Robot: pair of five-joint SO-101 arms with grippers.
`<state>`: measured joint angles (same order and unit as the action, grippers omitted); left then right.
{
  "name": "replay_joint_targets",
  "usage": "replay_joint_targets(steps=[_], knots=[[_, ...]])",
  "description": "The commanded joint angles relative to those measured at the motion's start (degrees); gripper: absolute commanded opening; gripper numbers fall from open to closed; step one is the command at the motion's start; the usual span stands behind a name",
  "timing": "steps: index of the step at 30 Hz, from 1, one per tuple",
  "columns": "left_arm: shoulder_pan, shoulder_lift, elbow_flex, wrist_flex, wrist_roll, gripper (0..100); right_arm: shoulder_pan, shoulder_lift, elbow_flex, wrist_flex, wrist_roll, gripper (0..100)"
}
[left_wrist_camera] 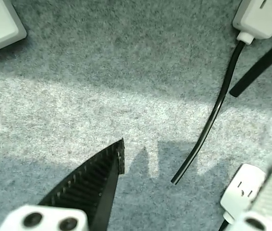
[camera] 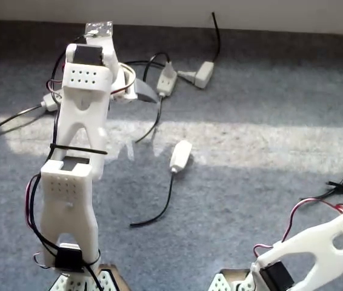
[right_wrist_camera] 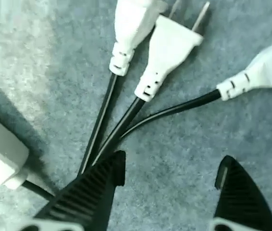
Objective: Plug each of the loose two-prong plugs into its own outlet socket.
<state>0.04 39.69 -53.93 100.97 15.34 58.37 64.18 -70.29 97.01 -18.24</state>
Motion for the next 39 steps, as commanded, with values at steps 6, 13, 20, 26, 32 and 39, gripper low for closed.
replay_joint_targets(steps=[6, 13, 20, 26, 32, 39], knots=[[0.6, -0.6, -0.2, -0.2, 0.5, 44, -1.0, 6.8, -1.0, -6.8, -2.0, 20.9], [1.0, -0.6, -0.2, -0.2, 0.5, 44, 0.0, 5.1, -10.2, -1.3, -1.9, 16.7], [3.2, -0.6, -0.2, -0.5, 0.5, 44, -2.7, 4.4, -25.6, 3.8, -2.5, 16.7], [3.9, -0.6, -0.2, -0.4, 0.5, 44, -5.8, 4.6, -24.8, 3.8, -6.8, 16.7], [2.9, -0.7, -0.2, -0.3, 0.5, 44, -6.1, 10.1, -20.3, 1.5, -7.6, 16.7], [1.6, -0.6, -0.3, -0.5, 0.5, 44, -5.9, 14.3, -20.4, 0.5, -7.3, 16.3]])
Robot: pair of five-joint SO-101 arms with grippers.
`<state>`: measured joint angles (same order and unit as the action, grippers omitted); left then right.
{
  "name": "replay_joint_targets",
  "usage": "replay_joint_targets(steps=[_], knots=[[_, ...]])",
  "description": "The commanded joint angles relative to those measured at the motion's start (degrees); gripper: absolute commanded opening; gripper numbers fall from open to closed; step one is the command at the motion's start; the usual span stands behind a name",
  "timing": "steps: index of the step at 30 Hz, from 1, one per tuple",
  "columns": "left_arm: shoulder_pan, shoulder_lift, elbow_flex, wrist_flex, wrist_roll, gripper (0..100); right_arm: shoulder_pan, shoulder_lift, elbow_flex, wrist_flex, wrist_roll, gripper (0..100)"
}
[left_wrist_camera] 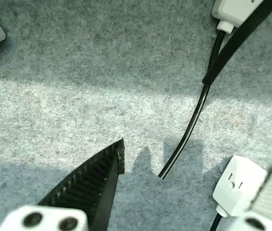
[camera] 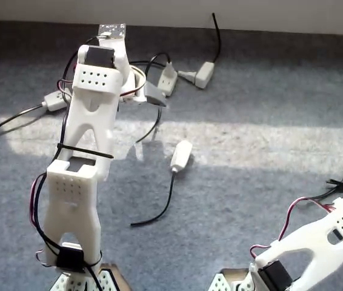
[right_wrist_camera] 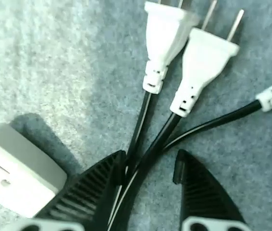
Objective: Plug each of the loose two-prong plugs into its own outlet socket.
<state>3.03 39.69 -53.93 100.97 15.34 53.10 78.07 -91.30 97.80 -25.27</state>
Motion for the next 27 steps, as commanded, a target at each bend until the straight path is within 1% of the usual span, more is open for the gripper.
replay_joint_targets(steps=[1, 5, 9, 11, 14, 16, 18, 22, 27], knots=[[-1.5, -0.6, -0.3, -0.5, 0.5, 44, -0.7, 0.5, 0.6, -0.6, -0.3, 16.3], [-1.5, -0.6, -0.3, -0.5, 0.5, 44, -0.6, 0.2, 0.4, -2.9, -0.3, 16.3], [-1.5, -0.6, -0.3, -0.5, 0.5, 44, -0.5, 0.6, -3.6, -3.1, -0.3, 15.9], [-1.4, -0.6, -0.3, -0.5, 0.5, 44, -0.4, 0.7, -5.5, -3.0, -0.3, 12.0], [-1.4, -0.6, -0.3, -0.5, 0.5, 44, -0.1, 0.7, -7.5, -3.5, -0.2, 0.0], [-1.5, -0.6, -0.3, -0.5, 0.5, 44, 0.0, 0.6, -8.0, -3.5, -0.2, 2.0], [-1.5, -0.6, -0.3, -0.5, 0.5, 44, 0.1, 0.3, -8.0, -3.5, -0.2, 0.4], [-1.5, -0.6, -0.3, -0.5, 0.5, 44, -0.2, -0.1, -9.7, -3.4, -0.2, 0.5], [-1.4, -0.6, -0.3, -0.5, 0.5, 44, -1.0, -6.1, -9.7, -3.3, -0.2, 0.5]])
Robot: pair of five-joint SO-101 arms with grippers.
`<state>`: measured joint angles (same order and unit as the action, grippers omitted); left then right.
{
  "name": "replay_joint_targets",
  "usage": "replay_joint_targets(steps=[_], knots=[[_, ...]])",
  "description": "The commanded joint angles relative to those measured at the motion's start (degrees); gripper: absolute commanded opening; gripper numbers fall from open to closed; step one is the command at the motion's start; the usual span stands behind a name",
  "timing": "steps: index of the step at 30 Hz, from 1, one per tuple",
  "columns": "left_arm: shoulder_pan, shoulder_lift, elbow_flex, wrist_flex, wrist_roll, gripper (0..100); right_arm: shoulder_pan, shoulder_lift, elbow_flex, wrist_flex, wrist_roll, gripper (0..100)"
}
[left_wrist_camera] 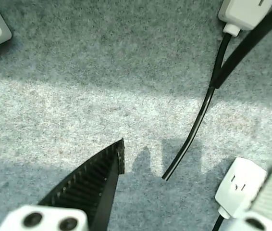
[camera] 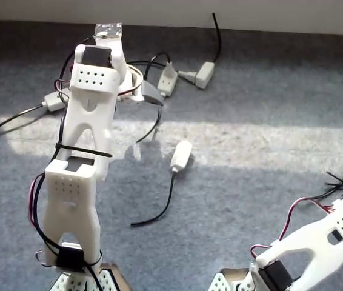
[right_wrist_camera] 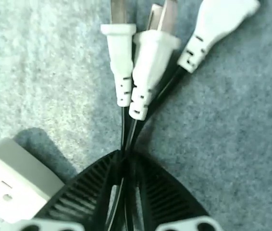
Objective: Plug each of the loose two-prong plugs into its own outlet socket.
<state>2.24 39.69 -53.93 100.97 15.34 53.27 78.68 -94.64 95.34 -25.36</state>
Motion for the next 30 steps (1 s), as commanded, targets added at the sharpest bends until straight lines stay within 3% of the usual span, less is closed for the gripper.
replay_joint_targets(steps=[1, 7, 22, 30], knots=[[-0.6, -0.6, -0.3, -0.5, 0.5, 44, -1.5, -8.6, -6.4, -0.9, -0.1, 0.5], [-0.7, -0.6, -0.3, -0.5, 0.5, 44, -1.6, -16.6, -6.3, 1.7, -0.1, 0.9], [-0.6, -0.6, -0.3, -0.3, 0.5, 44, -5.0, -14.4, -6.4, 5.5, -0.1, 0.7], [-0.6, -0.6, -0.3, -0.5, 0.5, 44, 0.2, -14.0, -6.2, 5.8, 4.7, 0.9]])
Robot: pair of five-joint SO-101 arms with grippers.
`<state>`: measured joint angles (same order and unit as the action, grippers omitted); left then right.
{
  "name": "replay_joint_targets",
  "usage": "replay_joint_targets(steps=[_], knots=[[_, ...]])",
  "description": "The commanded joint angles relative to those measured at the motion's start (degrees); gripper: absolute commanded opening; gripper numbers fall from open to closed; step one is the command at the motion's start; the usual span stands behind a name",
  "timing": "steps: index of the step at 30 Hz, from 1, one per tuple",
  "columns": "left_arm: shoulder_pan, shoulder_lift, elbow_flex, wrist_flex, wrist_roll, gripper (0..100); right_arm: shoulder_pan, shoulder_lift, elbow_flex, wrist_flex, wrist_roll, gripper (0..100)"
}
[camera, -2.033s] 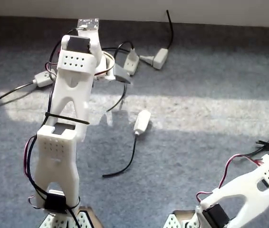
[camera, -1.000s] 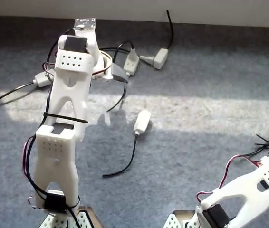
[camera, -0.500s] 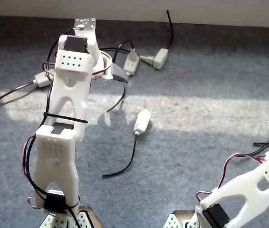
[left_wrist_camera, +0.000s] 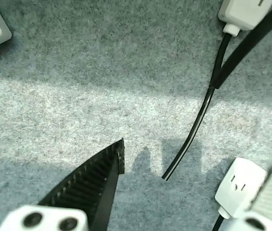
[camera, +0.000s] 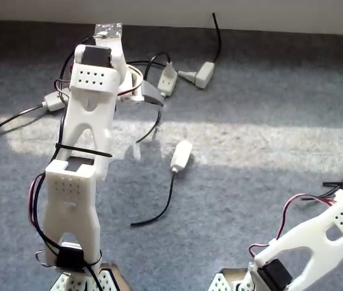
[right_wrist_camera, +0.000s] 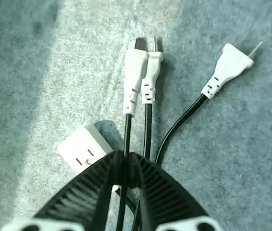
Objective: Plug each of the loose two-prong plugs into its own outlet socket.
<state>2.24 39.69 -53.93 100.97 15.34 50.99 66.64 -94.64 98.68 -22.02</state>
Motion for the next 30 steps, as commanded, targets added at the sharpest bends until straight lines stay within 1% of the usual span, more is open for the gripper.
replay_joint_targets(steps=[1, 3, 9, 20, 24, 28, 30], knots=[[-0.5, -0.6, -0.3, -0.5, 0.5, 44, 3.1, -1.5, -6.2, 2.4, 1.5, 1.0], [-0.2, -0.6, -0.3, -0.5, 0.5, 44, 3.8, -0.7, -6.3, 2.4, 1.5, 1.5], [0.6, -0.6, -0.3, -0.3, 0.5, 44, 3.6, 2.0, -6.3, 2.4, 1.8, 12.8], [0.3, -0.6, -0.2, -0.2, 0.6, 44, 3.2, 3.0, -6.2, 2.2, 1.8, 13.0], [0.3, -0.6, -0.2, -0.2, 0.6, 44, 3.2, 6.3, -6.4, 0.2, 1.8, 12.9], [0.3, -0.6, -0.2, -0.2, 0.6, 44, 3.8, 10.0, -6.4, -2.3, 1.9, 7.4], [0.3, -0.6, -0.2, -0.2, 0.6, 44, 3.6, 10.7, -6.4, -2.3, 4.0, 6.2]])
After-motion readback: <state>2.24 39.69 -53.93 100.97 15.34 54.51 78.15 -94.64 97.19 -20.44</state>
